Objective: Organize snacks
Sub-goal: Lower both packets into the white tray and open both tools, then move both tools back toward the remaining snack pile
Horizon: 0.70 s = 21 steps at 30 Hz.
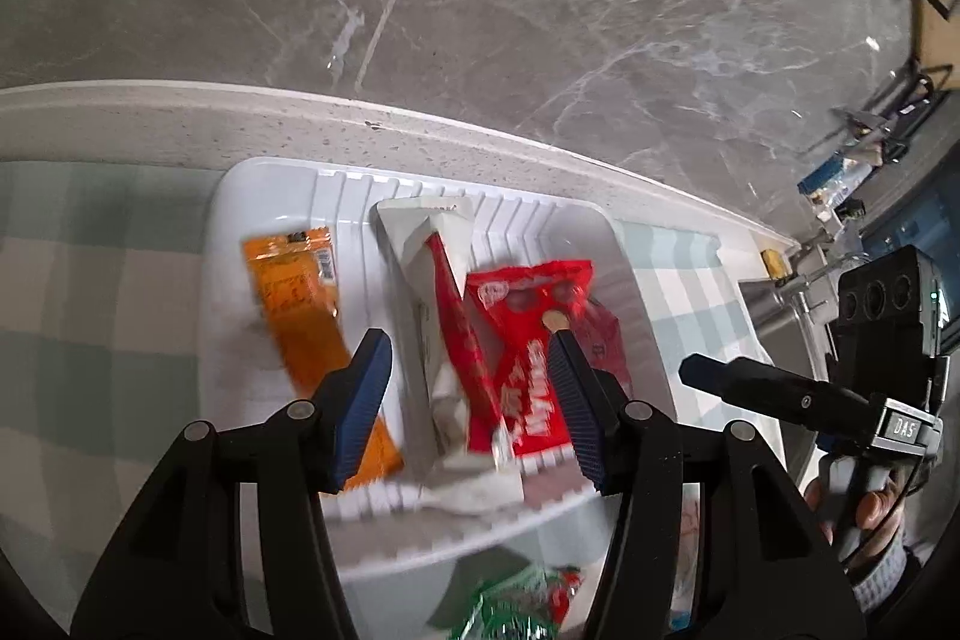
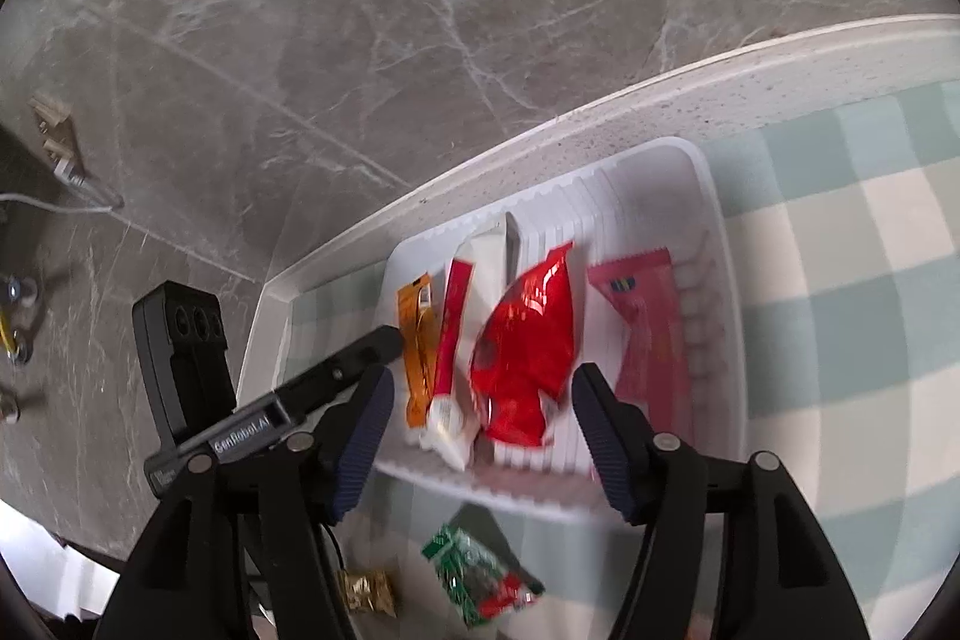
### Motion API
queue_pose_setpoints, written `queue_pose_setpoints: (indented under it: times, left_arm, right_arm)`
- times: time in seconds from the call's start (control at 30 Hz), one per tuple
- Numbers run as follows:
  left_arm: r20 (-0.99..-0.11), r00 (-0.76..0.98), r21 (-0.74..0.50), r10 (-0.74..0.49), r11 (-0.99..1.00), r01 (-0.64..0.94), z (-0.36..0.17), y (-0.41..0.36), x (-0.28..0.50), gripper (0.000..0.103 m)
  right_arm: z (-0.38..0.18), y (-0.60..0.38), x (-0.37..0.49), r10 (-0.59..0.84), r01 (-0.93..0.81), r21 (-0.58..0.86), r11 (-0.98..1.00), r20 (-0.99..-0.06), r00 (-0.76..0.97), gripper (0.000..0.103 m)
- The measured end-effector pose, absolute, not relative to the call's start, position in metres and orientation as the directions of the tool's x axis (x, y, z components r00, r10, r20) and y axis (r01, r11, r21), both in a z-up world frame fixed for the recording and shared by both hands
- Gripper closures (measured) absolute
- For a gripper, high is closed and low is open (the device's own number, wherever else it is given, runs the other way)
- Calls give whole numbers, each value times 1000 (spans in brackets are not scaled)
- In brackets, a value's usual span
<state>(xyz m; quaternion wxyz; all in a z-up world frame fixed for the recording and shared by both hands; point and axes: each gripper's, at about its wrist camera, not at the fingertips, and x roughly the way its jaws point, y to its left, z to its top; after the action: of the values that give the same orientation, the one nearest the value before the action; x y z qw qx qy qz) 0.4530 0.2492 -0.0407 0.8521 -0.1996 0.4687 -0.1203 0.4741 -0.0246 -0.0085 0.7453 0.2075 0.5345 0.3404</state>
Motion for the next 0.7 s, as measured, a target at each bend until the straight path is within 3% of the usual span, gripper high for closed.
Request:
queue_pose_setpoints:
  times: [0.37,0.7]
  left_arm:
    - [-762,523,-413,-383,909,63,-20,249,347,49]
    - [-810,410,-391,-419,907,154,-37,209,261,49]
  right_arm:
    - [8,-68,395,716,-301,653,695,-665,212,36]
    - [11,-113,311,630,-300,559,773,-733,258,31]
